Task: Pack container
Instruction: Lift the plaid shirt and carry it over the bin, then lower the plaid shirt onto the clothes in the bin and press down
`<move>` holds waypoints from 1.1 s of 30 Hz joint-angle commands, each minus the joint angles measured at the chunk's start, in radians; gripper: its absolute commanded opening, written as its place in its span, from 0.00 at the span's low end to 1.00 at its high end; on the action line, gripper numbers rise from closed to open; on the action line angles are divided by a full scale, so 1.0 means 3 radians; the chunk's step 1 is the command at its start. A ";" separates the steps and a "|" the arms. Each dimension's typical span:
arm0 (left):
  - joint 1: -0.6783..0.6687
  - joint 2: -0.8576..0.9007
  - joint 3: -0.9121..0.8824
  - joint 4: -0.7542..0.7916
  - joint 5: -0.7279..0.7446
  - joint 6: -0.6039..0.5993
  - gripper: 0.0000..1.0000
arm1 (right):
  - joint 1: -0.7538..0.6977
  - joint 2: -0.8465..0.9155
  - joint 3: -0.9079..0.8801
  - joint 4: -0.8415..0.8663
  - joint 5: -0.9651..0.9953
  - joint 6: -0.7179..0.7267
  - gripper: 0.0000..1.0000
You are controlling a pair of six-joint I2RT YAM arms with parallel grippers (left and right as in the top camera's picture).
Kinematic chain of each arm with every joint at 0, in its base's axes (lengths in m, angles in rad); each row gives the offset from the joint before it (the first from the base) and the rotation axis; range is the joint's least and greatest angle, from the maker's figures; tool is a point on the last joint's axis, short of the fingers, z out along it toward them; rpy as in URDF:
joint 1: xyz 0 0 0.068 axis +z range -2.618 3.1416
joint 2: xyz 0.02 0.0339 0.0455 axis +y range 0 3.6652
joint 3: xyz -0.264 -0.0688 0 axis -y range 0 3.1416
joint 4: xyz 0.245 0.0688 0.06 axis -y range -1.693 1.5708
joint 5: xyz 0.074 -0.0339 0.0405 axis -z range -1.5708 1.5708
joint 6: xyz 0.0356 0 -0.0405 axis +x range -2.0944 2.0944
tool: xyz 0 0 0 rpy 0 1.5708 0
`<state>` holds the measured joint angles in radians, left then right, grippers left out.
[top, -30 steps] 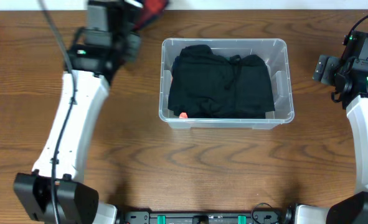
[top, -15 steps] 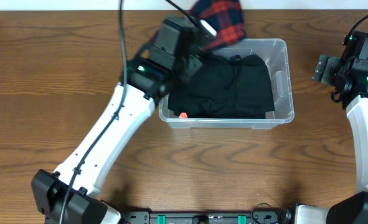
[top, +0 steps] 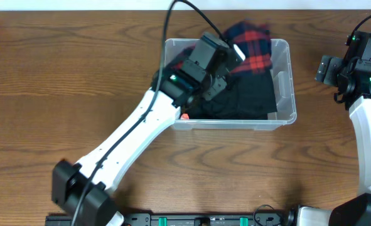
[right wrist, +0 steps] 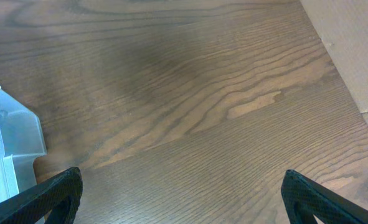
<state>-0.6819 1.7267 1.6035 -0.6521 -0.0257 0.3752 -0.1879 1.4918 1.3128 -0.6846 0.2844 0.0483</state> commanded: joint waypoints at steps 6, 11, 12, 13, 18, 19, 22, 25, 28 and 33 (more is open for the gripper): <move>-0.0017 0.0136 0.0050 -0.0170 -0.0013 0.0039 0.06 | -0.0024 -0.0014 0.0009 -0.0004 0.0011 -0.0004 0.99; -0.0017 0.0136 0.0050 -0.0300 -0.0011 0.0039 0.11 | -0.0024 -0.0014 0.0009 -0.0004 0.0011 -0.0004 0.99; -0.0017 0.0136 0.0050 -0.0323 -0.0011 0.0039 0.13 | -0.0024 -0.0014 0.0009 -0.0004 0.0011 -0.0004 0.99; -0.0017 0.0136 0.0050 -0.0346 -0.0011 0.0041 0.17 | -0.0024 -0.0014 0.0009 -0.0004 0.0011 -0.0004 0.99; -0.0017 0.0136 0.0048 -0.0381 -0.0010 0.0039 0.46 | -0.0024 -0.0014 0.0009 -0.0004 0.0011 -0.0004 0.99; -0.0017 0.0136 0.0048 -0.0380 -0.0010 0.0039 0.49 | -0.0024 -0.0014 0.0009 -0.0004 0.0011 -0.0004 0.99; -0.0017 0.0136 0.0048 -0.0373 -0.0010 0.0039 0.56 | -0.0024 -0.0014 0.0009 -0.0004 0.0011 -0.0004 0.99; -0.0017 0.0136 0.0048 -0.0355 0.0000 0.0039 0.63 | -0.0024 -0.0014 0.0009 -0.0004 0.0011 -0.0004 0.99; -0.0017 0.0134 0.0048 -0.0351 0.0177 0.0041 0.75 | -0.0024 -0.0014 0.0009 -0.0004 0.0011 -0.0004 0.99; -0.0017 0.0093 0.0048 -0.0367 0.0595 0.0039 0.75 | -0.0024 -0.0014 0.0009 -0.0004 0.0011 -0.0004 0.99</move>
<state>-0.6891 1.7798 1.6032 -0.7589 0.0574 0.3901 -0.1879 1.4918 1.3128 -0.6846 0.2844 0.0483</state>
